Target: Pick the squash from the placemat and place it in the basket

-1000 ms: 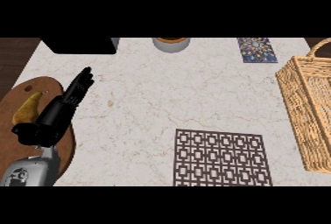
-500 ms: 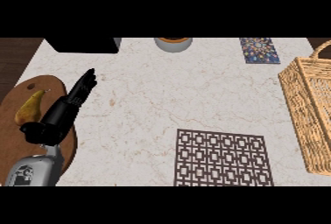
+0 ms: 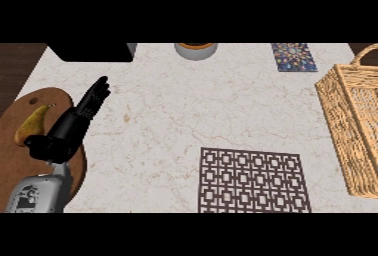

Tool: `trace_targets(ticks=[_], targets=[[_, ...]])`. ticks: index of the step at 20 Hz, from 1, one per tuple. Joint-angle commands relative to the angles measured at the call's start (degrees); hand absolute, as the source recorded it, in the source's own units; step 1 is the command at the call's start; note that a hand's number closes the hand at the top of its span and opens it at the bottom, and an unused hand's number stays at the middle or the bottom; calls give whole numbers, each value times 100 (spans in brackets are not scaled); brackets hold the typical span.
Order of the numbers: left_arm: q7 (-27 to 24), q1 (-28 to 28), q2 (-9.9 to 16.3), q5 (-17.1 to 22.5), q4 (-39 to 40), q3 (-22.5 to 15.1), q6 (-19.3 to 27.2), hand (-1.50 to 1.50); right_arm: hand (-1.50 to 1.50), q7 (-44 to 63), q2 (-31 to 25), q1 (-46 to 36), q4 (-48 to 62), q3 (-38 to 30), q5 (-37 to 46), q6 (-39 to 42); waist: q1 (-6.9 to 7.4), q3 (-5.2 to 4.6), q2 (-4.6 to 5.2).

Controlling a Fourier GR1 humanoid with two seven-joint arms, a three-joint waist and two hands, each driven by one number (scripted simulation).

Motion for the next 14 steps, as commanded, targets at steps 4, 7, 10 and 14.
trace_targets(ticks=[4, 7, 10, 14], targets=[[17, 117, -130, -44, -93, -52, 90, 0, 150, -1038, -64, -991, 2022, 30, 365, 457, -31, 2, -13], [-198, 99, -146, -142, 83, -105, 93, 0, 150, -2065, 203, -1191, 2875, 182, 863, 168, -17, 4, -4], [362, -98, -52, 116, -276, 5, -48, 0, 150, -2541, 364, -1433, 3349, 234, 1165, -100, -23, 4, -12], [198, -5, 16, 59, -244, 88, -20, 0, 150, -3074, 461, -1626, 3992, -110, 1119, -414, -36, 5, -11]])
